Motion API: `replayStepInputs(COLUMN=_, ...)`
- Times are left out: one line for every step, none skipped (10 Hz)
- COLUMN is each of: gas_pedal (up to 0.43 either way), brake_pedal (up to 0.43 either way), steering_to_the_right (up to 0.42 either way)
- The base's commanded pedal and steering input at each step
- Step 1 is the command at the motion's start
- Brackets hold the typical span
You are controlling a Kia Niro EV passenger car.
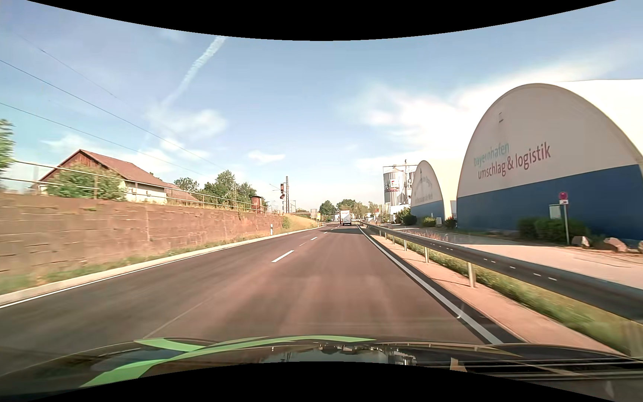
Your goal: Follow the waypoints while adhering to traffic rules and regulations
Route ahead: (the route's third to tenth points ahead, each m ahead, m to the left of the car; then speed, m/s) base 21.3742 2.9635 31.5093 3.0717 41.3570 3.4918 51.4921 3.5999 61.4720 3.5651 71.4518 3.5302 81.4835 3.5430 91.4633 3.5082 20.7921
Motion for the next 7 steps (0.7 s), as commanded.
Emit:
replayStepInputs(gas_pedal=0.000, brake_pedal=0.000, steering_to_the_right=0.003)
replayStepInputs(gas_pedal=0.000, brake_pedal=0.000, steering_to_the_right=0.003)
replayStepInputs(gas_pedal=0.000, brake_pedal=0.000, steering_to_the_right=0.003)
replayStepInputs(gas_pedal=0.000, brake_pedal=0.000, steering_to_the_right=0.003)
replayStepInputs(gas_pedal=0.008, brake_pedal=0.000, steering_to_the_right=0.003)
replayStepInputs(gas_pedal=0.028, brake_pedal=0.000, steering_to_the_right=0.003)
replayStepInputs(gas_pedal=0.047, brake_pedal=0.000, steering_to_the_right=0.003)
